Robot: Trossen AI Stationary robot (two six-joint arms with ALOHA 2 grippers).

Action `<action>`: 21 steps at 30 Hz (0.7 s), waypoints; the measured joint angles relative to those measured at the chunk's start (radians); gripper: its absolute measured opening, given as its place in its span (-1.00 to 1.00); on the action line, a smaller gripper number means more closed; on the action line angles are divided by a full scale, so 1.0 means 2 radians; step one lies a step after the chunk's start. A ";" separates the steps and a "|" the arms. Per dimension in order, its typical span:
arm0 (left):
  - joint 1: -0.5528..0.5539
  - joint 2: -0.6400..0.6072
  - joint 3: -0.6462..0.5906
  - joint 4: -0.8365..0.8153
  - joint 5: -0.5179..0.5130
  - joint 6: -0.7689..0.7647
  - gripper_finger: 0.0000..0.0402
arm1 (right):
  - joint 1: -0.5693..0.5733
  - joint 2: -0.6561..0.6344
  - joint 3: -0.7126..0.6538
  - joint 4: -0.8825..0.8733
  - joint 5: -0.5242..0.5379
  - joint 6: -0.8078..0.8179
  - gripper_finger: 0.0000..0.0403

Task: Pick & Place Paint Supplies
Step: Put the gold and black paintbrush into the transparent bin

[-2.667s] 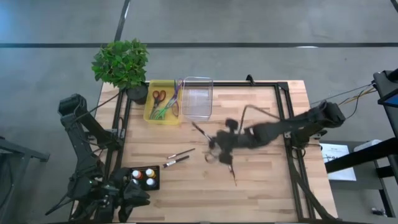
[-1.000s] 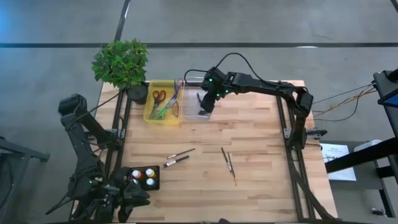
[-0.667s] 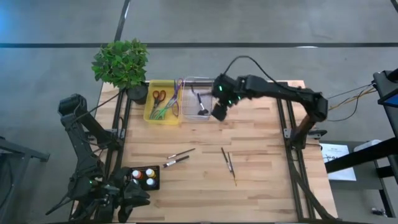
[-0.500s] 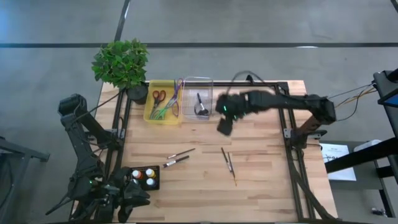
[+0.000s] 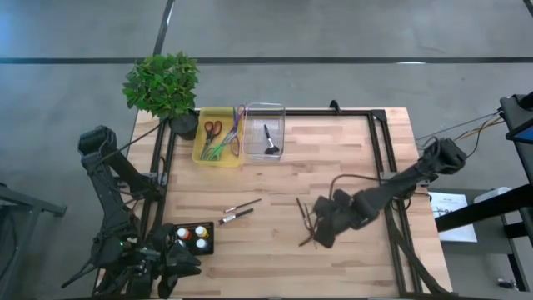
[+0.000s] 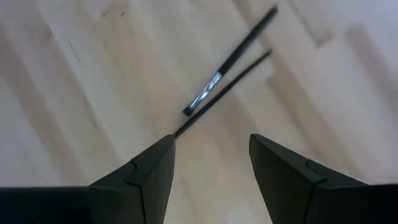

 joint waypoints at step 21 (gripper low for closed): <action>0.000 0.000 0.000 0.002 0.000 -0.001 -0.42 | 0.042 0.095 0.023 0.086 -0.077 0.248 0.02</action>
